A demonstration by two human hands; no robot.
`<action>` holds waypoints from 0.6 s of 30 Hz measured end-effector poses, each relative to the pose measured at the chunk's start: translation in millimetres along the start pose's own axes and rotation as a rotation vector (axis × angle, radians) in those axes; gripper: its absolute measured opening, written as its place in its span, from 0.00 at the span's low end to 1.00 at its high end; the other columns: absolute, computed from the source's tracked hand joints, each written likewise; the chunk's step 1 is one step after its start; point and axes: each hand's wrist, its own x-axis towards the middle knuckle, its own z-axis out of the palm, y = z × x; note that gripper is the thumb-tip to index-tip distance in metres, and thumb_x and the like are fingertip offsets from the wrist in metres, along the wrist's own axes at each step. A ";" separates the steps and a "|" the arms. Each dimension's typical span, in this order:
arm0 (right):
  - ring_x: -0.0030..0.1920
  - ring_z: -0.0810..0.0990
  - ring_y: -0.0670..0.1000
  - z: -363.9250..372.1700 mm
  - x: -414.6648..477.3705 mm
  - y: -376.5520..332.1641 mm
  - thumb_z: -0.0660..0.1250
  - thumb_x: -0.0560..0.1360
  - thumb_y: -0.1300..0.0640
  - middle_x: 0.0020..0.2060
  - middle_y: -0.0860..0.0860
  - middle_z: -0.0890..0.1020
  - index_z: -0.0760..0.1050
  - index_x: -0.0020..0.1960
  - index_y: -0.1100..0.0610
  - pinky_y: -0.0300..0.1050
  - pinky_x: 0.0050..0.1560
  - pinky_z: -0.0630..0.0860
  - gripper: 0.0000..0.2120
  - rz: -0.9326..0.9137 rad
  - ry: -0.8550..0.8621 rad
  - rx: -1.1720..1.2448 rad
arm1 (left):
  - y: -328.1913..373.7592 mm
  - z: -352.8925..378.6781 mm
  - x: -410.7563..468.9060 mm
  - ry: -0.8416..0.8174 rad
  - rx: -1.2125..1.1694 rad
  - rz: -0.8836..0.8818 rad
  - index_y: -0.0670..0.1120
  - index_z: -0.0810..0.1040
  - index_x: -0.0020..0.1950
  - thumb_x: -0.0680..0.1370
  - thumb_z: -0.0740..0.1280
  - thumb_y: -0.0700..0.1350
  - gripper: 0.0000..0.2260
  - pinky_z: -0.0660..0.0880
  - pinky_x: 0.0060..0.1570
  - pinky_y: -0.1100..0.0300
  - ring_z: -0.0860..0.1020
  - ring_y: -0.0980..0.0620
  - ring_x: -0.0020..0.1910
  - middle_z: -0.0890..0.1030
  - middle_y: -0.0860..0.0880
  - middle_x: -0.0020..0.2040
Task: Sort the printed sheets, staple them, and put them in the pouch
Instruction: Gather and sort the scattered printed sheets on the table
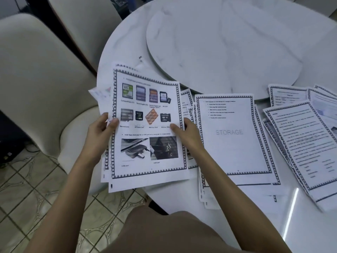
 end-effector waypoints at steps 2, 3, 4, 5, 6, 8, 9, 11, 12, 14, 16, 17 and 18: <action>0.56 0.75 0.45 -4.2 2.4 -5.3 0.65 0.75 0.47 0.60 0.48 0.76 0.68 0.66 0.58 0.37 0.53 0.72 0.24 0.043 -0.059 0.062 | 14.8 1.4 0.2 0.009 -0.060 0.021 0.55 0.77 0.46 0.79 0.60 0.42 0.10 0.77 0.33 0.70 0.81 0.63 0.34 0.83 0.62 0.36; 0.54 0.75 0.45 -5.2 3.6 -7.7 0.65 0.74 0.46 0.61 0.49 0.76 0.67 0.67 0.57 0.37 0.50 0.73 0.26 0.064 -0.093 0.097 | 18.8 0.9 1.5 0.013 -0.091 0.030 0.55 0.79 0.45 0.78 0.60 0.42 0.11 0.77 0.33 0.69 0.81 0.62 0.34 0.84 0.61 0.36; 0.51 0.77 0.44 -6.9 2.1 -12.6 0.65 0.74 0.45 0.61 0.49 0.76 0.67 0.67 0.56 0.33 0.45 0.73 0.26 0.083 -0.130 0.146 | 22.6 1.0 2.8 0.016 -0.118 0.032 0.56 0.80 0.44 0.78 0.60 0.43 0.11 0.78 0.34 0.68 0.82 0.62 0.35 0.84 0.60 0.37; 0.46 0.77 0.42 -8.4 2.7 -15.2 0.65 0.74 0.46 0.59 0.48 0.77 0.67 0.66 0.56 0.29 0.40 0.72 0.24 0.098 -0.158 0.192 | 25.6 0.9 3.9 0.023 -0.144 0.033 0.56 0.81 0.44 0.78 0.60 0.43 0.11 0.79 0.35 0.67 0.82 0.61 0.36 0.84 0.59 0.38; 0.44 0.77 0.39 -10.8 2.5 -18.1 0.65 0.75 0.48 0.56 0.46 0.78 0.68 0.63 0.55 0.27 0.37 0.73 0.21 0.101 -0.177 0.246 | 29.8 1.4 4.4 0.029 -0.164 0.031 0.56 0.81 0.45 0.78 0.60 0.43 0.11 0.79 0.36 0.66 0.82 0.61 0.36 0.84 0.59 0.39; 0.44 0.80 0.42 -19.1 3.2 -22.0 0.65 0.76 0.52 0.51 0.47 0.81 0.72 0.57 0.56 0.33 0.42 0.78 0.12 0.062 -0.180 0.308 | 30.7 2.8 6.5 0.033 -0.178 0.017 0.57 0.82 0.44 0.79 0.59 0.44 0.13 0.79 0.36 0.66 0.82 0.61 0.37 0.84 0.59 0.39; 0.45 0.82 0.46 -24.2 4.5 -23.1 0.64 0.76 0.54 0.50 0.49 0.82 0.73 0.56 0.57 0.39 0.47 0.80 0.11 0.021 -0.168 0.320 | 29.4 4.2 8.0 0.034 -0.179 -0.004 0.56 0.81 0.45 0.80 0.57 0.45 0.14 0.79 0.36 0.67 0.82 0.61 0.36 0.84 0.59 0.39; 0.45 0.83 0.51 -36.7 5.5 -25.1 0.63 0.77 0.56 0.47 0.54 0.83 0.73 0.57 0.59 0.44 0.46 0.81 0.11 -0.038 -0.116 0.293 | 23.7 8.1 9.4 0.023 -0.146 -0.072 0.53 0.78 0.48 0.81 0.55 0.47 0.12 0.76 0.33 0.68 0.80 0.62 0.33 0.84 0.59 0.36; 0.43 0.83 0.52 -45.0 5.5 -25.9 0.63 0.77 0.57 0.46 0.54 0.82 0.73 0.57 0.60 0.42 0.44 0.81 0.11 -0.050 -0.082 0.264 | 19.3 10.1 9.7 0.015 -0.121 -0.119 0.52 0.78 0.48 0.82 0.54 0.48 0.12 0.75 0.32 0.67 0.80 0.61 0.33 0.83 0.58 0.36; 0.41 0.82 0.52 -63.6 8.1 -17.7 0.62 0.77 0.58 0.43 0.54 0.82 0.73 0.57 0.61 0.40 0.40 0.81 0.10 -0.023 0.007 0.213 | 5.6 14.7 9.6 -0.019 -0.051 -0.218 0.48 0.78 0.51 0.82 0.54 0.48 0.13 0.75 0.36 0.63 0.80 0.55 0.38 0.83 0.55 0.40; 0.42 0.82 0.53 -84.6 10.5 -0.3 0.62 0.77 0.59 0.43 0.55 0.82 0.73 0.57 0.62 0.42 0.41 0.80 0.10 0.051 0.114 0.206 | -8.7 19.4 5.5 -0.053 0.009 -0.303 0.45 0.76 0.58 0.82 0.56 0.46 0.12 0.75 0.41 0.60 0.79 0.49 0.45 0.82 0.49 0.50; 0.41 0.81 0.53 -95.9 10.7 10.4 0.62 0.77 0.59 0.44 0.55 0.81 0.73 0.57 0.61 0.44 0.41 0.80 0.10 0.096 0.177 0.211 | -14.8 22.1 2.0 -0.053 0.027 -0.348 0.44 0.75 0.60 0.81 0.57 0.45 0.12 0.75 0.44 0.59 0.78 0.48 0.47 0.80 0.47 0.53; 0.40 0.81 0.52 -106.4 10.1 21.7 0.62 0.77 0.59 0.44 0.56 0.81 0.73 0.58 0.61 0.45 0.42 0.79 0.11 0.138 0.238 0.231 | -20.0 23.8 -1.4 -0.049 0.043 -0.388 0.43 0.75 0.61 0.81 0.58 0.44 0.12 0.74 0.45 0.59 0.77 0.48 0.48 0.79 0.46 0.54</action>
